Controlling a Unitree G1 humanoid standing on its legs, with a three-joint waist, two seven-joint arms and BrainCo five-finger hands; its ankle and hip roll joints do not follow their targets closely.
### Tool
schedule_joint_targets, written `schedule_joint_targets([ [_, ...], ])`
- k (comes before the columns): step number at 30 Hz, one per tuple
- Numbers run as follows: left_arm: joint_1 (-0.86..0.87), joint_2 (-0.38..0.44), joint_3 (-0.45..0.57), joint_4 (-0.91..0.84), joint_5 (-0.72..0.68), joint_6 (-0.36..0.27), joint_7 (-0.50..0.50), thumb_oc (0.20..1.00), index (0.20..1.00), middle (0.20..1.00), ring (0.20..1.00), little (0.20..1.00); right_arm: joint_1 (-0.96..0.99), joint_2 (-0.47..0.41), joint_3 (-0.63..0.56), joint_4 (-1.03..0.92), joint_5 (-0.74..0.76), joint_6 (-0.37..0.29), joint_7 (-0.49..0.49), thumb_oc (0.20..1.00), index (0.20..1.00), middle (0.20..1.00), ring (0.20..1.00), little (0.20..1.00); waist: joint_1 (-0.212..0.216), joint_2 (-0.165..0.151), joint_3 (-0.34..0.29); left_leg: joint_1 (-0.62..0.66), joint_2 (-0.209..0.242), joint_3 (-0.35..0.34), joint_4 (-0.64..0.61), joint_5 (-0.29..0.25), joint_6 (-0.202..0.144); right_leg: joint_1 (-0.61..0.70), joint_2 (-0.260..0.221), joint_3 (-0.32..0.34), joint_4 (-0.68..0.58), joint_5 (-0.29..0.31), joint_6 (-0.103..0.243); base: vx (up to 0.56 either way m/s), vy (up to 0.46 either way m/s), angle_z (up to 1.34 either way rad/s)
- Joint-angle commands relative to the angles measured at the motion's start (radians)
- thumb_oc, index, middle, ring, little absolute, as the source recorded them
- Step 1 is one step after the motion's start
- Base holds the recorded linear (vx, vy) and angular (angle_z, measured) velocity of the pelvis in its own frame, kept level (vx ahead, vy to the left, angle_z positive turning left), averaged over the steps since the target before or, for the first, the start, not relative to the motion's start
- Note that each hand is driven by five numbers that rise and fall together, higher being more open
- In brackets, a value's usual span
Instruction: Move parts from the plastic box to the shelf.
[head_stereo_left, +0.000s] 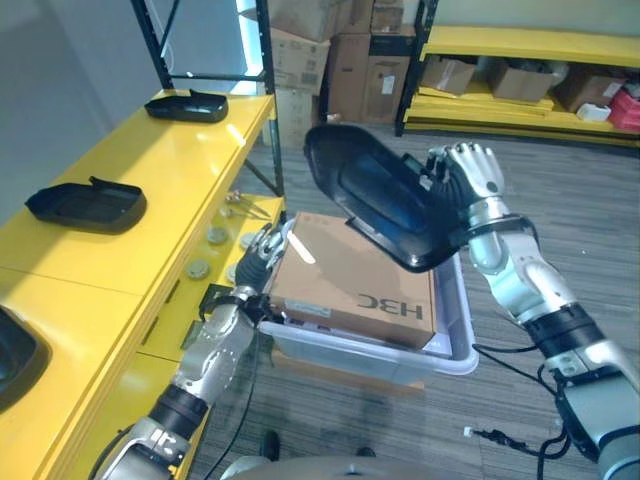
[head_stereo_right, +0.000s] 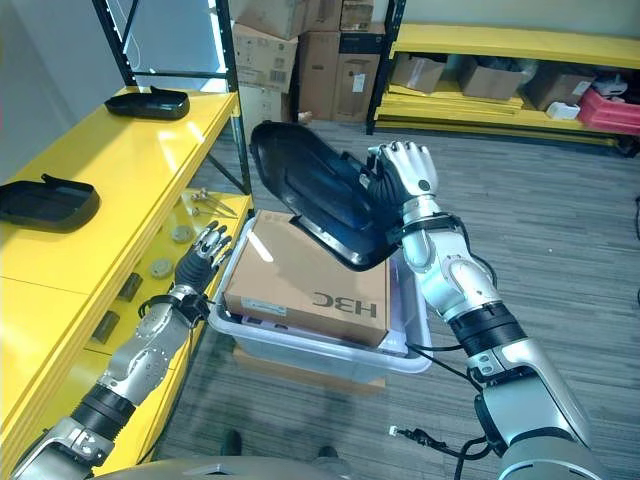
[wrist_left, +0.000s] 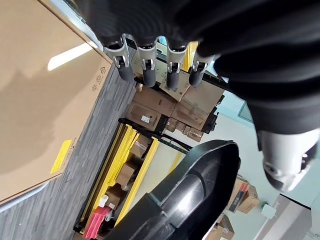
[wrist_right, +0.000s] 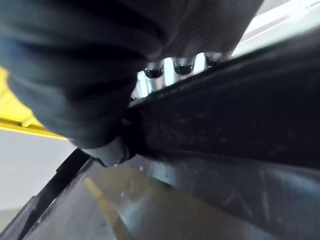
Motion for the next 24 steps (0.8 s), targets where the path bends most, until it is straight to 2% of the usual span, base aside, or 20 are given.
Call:
schedule_joint_targets([
  [1,-0.074,0.028,-0.027,0.027,0.016,-0.030,-0.005,1.000,1.000,1.000,1.000,1.000,-0.060,0.000,0.020,-0.052,-0.012,-0.055,-0.001,0.200,0.200,0.200,0.200,0.200,0.040,-0.049,-0.071,0.005,0.032,-0.011,0.039,-0.108,-0.015,0.002,-0.038,-0.012,0.060,-0.114,0.033,0.00,0.000,0.00],
  [3,-0.074,0.028,-0.027,0.027,0.016,-0.030,-0.005,1.000,1.000,1.000,1.000,1.000,-0.061,0.000,0.021,-0.052,-0.012,-0.055,-0.001,0.200,0.200,0.200,0.200,0.200,0.040,-0.049,-0.071,0.006,0.032,-0.011,0.038,-0.108,-0.015,0.003,-0.038,-0.012,0.059,-0.114,0.033,0.00,0.000,0.02],
  [6,-0.089,0.024,-0.031,0.040,0.041,-0.026,0.006,1.000,1.000,1.000,1.000,1.000,-0.088,0.025,0.091,-0.078,-0.012,-0.084,0.032,0.200,0.200,0.200,0.200,0.200,0.048,-0.051,-0.070,0.005,0.031,-0.016,0.038,-0.106,-0.016,0.006,-0.038,-0.019,0.058,-0.112,0.032,0.00,-0.001,0.05],
  [16,-0.134,0.026,-0.063,0.022,0.017,-0.030,-0.001,1.000,1.000,1.000,1.000,1.000,-0.190,0.107,0.266,-0.055,0.012,-0.119,0.100,0.200,0.200,0.200,0.200,0.200,0.063,-0.061,-0.069,-0.001,0.032,-0.025,0.039,-0.101,-0.018,0.006,-0.033,-0.024,0.058,-0.111,0.027,0.00,-0.001,0.02],
  [24,-0.143,0.019,-0.088,0.020,0.003,-0.024,-0.002,1.000,1.000,1.000,1.000,1.000,-0.220,0.180,0.304,-0.063,0.036,-0.122,0.120,0.200,0.200,0.200,0.200,0.200,0.069,-0.062,-0.069,-0.006,0.028,-0.035,0.040,-0.098,-0.018,0.007,-0.033,-0.032,0.058,-0.111,0.026,0.00,0.000,0.00],
])
